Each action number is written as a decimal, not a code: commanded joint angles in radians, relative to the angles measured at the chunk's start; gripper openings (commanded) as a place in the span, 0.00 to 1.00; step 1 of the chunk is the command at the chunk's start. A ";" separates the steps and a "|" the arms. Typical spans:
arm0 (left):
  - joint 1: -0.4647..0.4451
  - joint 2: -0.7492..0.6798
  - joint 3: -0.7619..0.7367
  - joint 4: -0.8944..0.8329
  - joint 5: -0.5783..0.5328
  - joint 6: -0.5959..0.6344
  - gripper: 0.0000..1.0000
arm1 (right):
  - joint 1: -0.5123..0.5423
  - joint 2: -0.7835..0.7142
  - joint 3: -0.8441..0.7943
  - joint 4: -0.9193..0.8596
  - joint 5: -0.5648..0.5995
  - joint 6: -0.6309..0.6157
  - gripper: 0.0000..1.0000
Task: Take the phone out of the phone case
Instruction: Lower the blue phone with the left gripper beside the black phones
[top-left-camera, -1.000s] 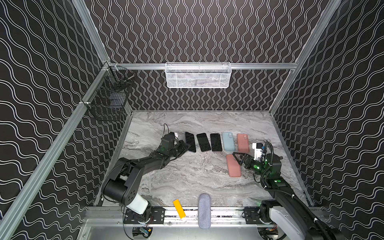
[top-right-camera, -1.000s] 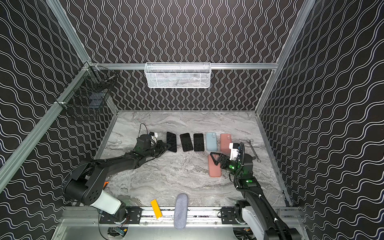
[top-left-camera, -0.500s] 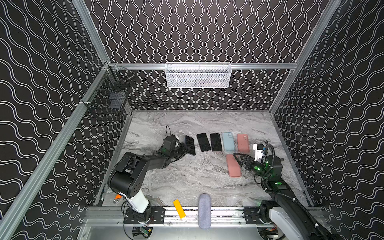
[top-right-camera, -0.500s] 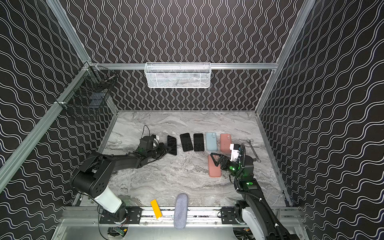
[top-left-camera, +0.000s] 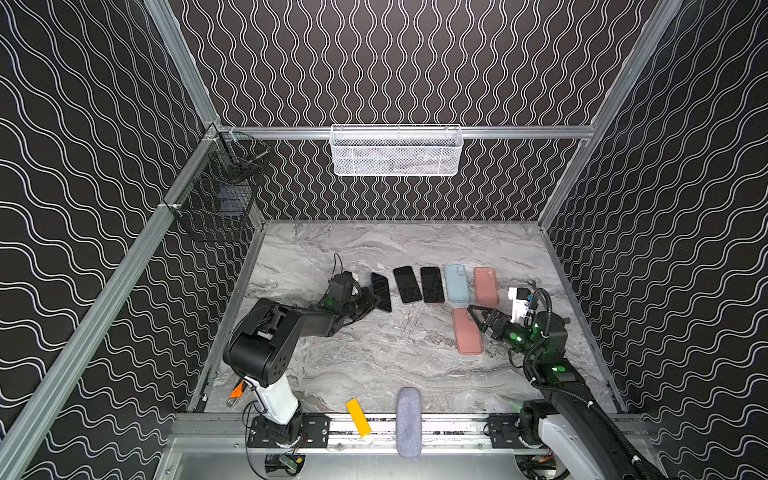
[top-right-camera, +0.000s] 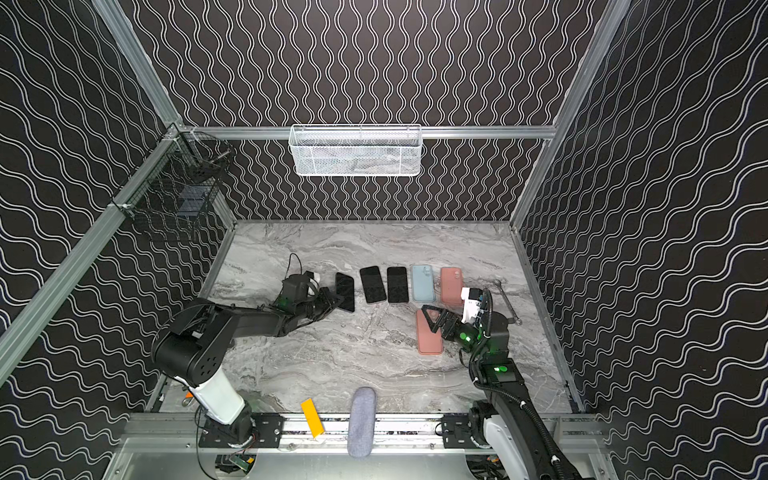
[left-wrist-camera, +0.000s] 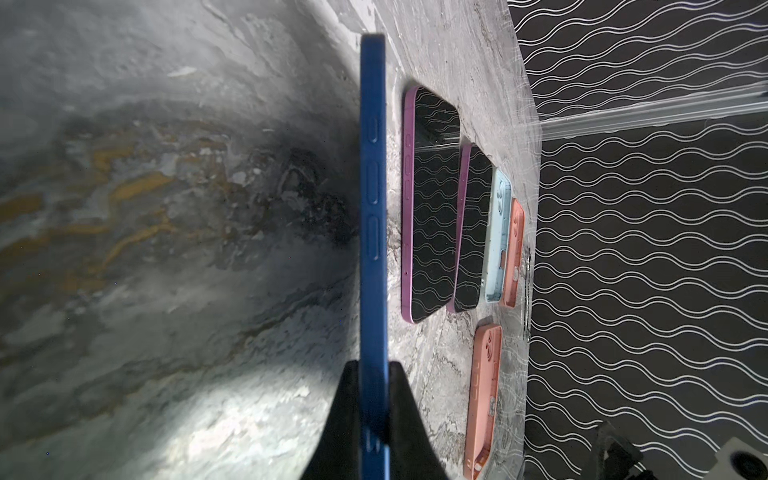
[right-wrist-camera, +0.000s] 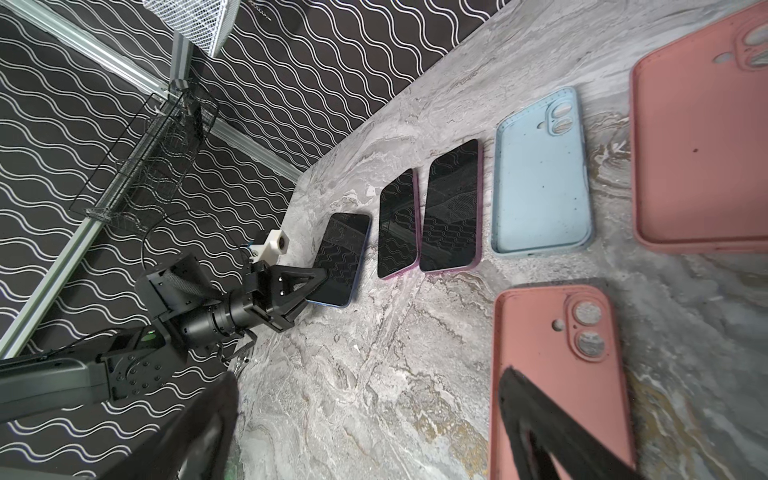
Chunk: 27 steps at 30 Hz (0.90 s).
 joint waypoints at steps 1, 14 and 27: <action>0.002 0.019 0.008 0.021 0.012 0.015 0.00 | 0.000 0.003 -0.005 0.012 0.000 0.019 0.98; 0.001 0.070 0.021 0.028 0.009 0.017 0.02 | 0.000 -0.016 -0.014 -0.009 0.017 0.010 0.98; 0.003 0.075 0.010 0.032 -0.007 0.019 0.16 | 0.000 -0.041 -0.026 -0.024 0.031 0.011 0.98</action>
